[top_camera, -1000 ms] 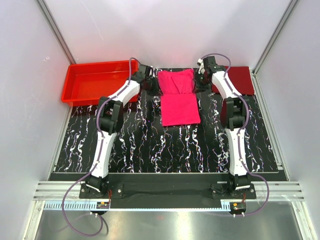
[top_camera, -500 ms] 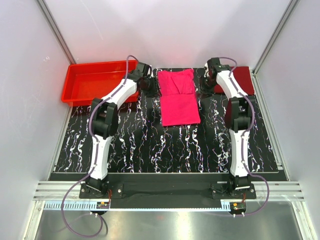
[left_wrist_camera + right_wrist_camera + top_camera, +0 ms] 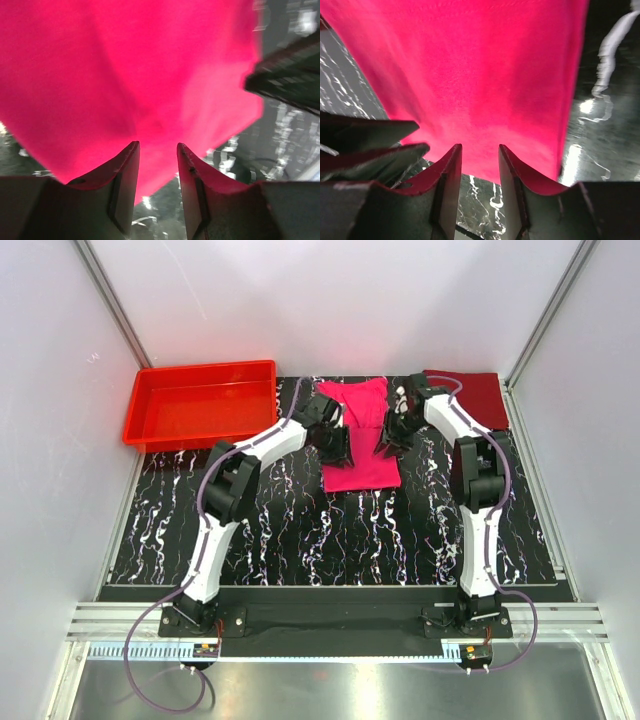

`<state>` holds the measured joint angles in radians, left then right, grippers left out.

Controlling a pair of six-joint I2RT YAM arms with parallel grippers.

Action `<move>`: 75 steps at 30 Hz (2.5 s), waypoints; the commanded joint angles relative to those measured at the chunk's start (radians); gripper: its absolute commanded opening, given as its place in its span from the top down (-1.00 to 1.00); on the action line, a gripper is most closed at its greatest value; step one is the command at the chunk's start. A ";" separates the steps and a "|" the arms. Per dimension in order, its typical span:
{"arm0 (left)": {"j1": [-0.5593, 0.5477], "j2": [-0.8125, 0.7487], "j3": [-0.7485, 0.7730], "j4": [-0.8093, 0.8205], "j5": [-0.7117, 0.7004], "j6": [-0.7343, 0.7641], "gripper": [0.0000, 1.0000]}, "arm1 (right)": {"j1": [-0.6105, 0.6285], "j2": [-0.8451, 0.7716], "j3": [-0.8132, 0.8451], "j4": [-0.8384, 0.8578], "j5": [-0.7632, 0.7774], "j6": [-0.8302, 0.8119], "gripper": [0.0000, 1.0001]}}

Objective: Fold and stack the t-shirts
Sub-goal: Fold the tshirt

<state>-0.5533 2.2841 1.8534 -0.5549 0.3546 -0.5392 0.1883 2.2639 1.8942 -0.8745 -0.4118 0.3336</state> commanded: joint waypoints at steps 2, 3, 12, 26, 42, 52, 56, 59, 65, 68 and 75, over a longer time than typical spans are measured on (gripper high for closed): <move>0.018 0.000 -0.046 -0.056 -0.071 0.016 0.19 | 0.049 -0.004 -0.062 0.017 0.016 0.005 0.15; 0.018 -0.006 -0.063 -0.071 -0.074 0.019 0.20 | 0.056 -0.013 -0.090 0.026 0.024 0.011 0.15; -0.019 -0.231 -0.440 0.004 -0.108 0.028 0.21 | 0.146 -0.220 -0.423 0.121 0.012 0.056 0.13; -0.057 -0.602 -0.529 -0.152 -0.161 -0.016 -0.35 | 0.148 -0.570 -0.727 0.110 -0.002 0.076 -0.35; 0.078 -0.796 -1.054 0.251 0.023 -0.327 -0.39 | 0.020 -0.658 -1.175 0.617 -0.188 0.381 -0.05; 0.110 -0.758 -1.151 0.386 0.029 -0.524 -0.29 | 0.016 -0.639 -1.239 0.706 -0.187 0.459 -0.10; 0.110 -0.752 -1.166 0.382 0.004 -0.625 -0.18 | 0.016 -0.652 -1.270 0.735 -0.176 0.505 -0.09; 0.112 -0.729 -1.154 0.354 -0.008 -0.653 -0.15 | 0.016 -0.659 -1.294 0.764 -0.156 0.539 -0.10; 0.110 -0.724 -1.140 0.277 -0.019 -0.694 -0.20 | 0.016 -0.658 -1.311 0.787 -0.148 0.567 -0.09; 0.112 -0.730 -1.143 0.262 -0.031 -0.716 -0.19 | 0.016 -0.664 -1.304 0.778 -0.131 0.559 -0.09; 0.112 -0.675 -1.146 0.294 0.001 -0.765 -0.08 | 0.016 -0.644 -1.305 0.787 -0.116 0.567 -0.08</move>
<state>-0.4438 1.5711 0.7010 -0.2375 0.3744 -1.2804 0.2066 1.6024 0.6079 -0.0898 -0.6456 0.9142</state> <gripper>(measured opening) 0.549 0.543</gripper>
